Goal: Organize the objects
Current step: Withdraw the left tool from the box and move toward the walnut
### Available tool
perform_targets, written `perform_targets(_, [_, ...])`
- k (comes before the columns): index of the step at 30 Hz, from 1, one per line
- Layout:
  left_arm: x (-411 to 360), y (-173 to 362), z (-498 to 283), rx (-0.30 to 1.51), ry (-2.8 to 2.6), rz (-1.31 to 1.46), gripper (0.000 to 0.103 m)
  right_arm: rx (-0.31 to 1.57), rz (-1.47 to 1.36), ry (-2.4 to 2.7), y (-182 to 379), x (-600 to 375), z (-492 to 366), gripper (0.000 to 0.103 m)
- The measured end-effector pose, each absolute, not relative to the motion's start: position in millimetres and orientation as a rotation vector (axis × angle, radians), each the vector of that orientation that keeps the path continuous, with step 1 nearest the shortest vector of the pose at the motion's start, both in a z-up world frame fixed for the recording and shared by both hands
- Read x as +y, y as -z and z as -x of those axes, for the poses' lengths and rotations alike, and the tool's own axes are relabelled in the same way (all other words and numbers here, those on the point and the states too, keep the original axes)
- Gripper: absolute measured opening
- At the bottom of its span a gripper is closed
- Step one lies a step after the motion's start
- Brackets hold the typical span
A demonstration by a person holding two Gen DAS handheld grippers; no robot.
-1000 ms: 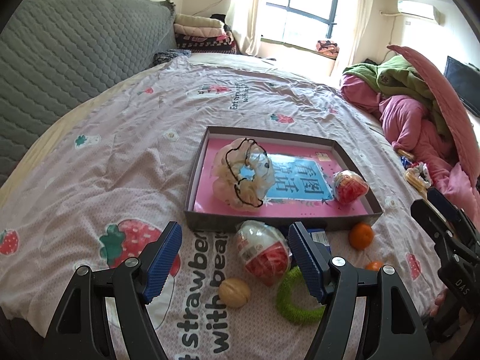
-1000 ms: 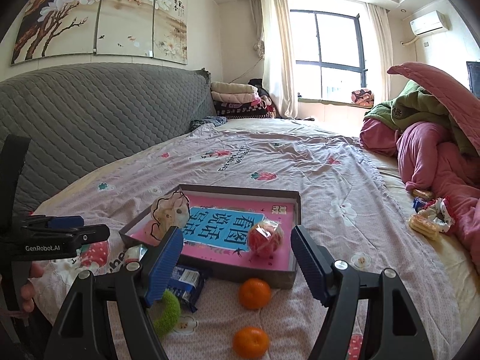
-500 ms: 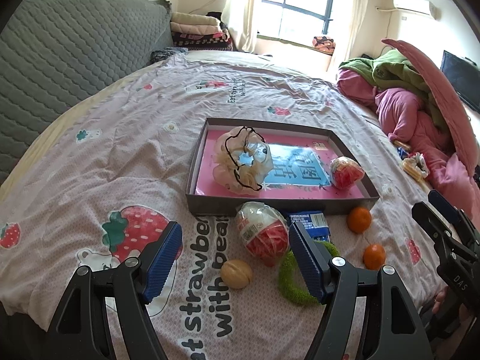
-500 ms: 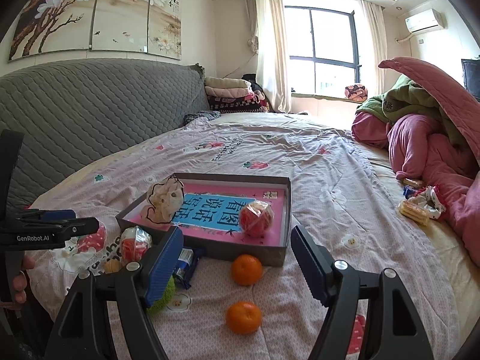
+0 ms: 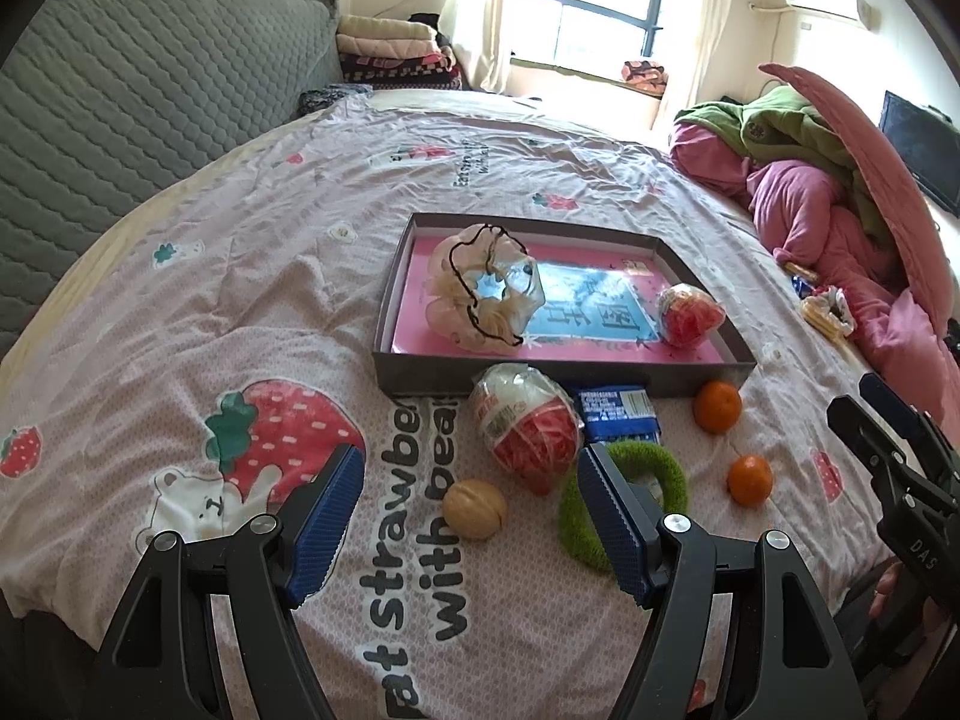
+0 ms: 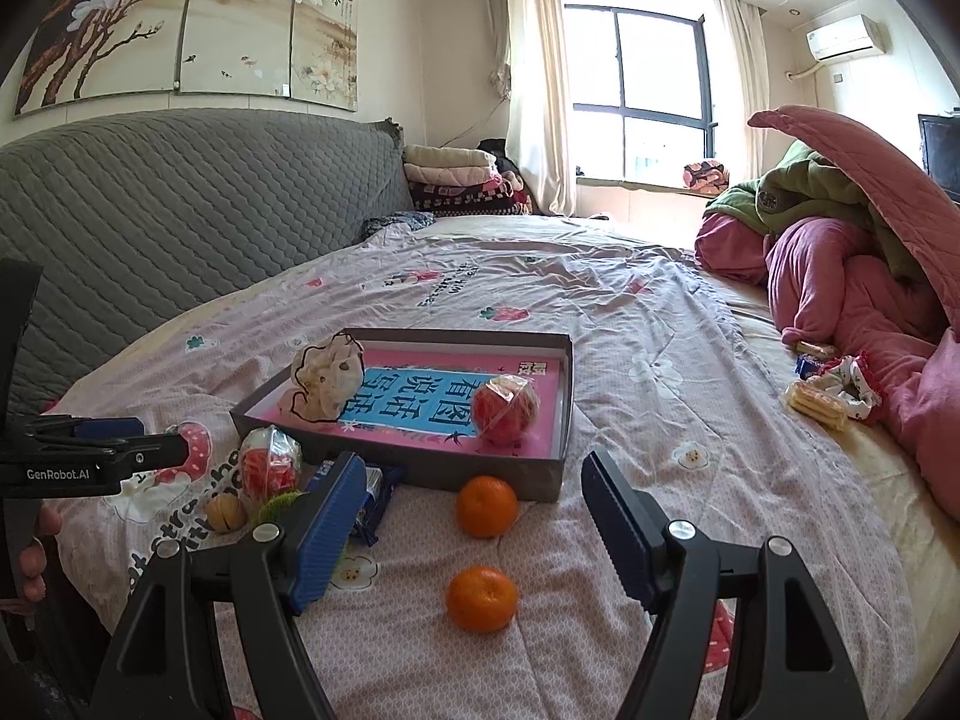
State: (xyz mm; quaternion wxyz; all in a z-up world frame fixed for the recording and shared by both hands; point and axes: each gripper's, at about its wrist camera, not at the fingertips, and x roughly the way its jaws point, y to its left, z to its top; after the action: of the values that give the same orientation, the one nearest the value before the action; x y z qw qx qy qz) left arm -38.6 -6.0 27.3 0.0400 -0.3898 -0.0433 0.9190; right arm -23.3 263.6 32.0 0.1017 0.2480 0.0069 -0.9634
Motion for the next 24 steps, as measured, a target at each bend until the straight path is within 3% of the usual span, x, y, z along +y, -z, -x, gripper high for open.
perform_targets(24, [-3.5,-11.3,24.6,-0.102,-2.779,1.235,0.075,0.055,-0.788,2.859,-20.2,263.1,9.8,0.074])
